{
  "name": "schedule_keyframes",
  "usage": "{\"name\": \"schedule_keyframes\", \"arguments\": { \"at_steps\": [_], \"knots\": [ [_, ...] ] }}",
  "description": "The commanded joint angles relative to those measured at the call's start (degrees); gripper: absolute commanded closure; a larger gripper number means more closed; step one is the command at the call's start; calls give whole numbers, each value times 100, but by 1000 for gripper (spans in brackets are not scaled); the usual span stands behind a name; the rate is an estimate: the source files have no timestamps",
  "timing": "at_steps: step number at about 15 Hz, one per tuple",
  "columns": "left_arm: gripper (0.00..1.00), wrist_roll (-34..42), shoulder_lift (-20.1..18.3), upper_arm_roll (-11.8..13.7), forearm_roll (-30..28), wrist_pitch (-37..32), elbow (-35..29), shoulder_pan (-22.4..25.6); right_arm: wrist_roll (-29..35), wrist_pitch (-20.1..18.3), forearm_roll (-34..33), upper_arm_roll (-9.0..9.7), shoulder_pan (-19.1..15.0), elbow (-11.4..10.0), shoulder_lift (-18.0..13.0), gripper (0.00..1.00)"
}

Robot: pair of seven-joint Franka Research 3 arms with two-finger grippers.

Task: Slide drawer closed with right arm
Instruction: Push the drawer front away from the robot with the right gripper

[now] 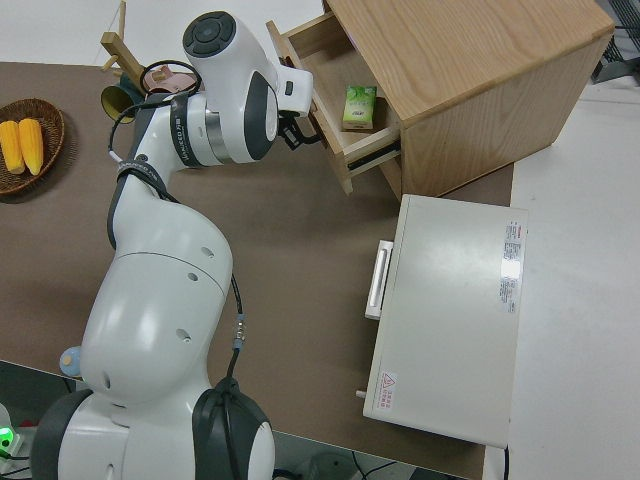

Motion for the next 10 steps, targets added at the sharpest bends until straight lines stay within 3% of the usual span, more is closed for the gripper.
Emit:
{"name": "schedule_keyframes", "arguments": {
  "at_steps": [1, 3, 7, 10],
  "knots": [
    [7, 55, -49, 29, -21, -12, 2, -24, -310, 248, -40, -131, -99, 188, 141, 1000],
    [7, 55, -49, 29, -21, -12, 2, -24, -301, 274, -48, -140, -116, 197, 149, 1000],
    [7, 55, -49, 29, -21, -12, 2, -24, -328, 292, -39, -175, -266, 416, 290, 1000],
    [7, 55, -49, 29, -21, -12, 2, -24, -494, 485, -31, -325, -301, 426, 325, 1000]
  ]
}}
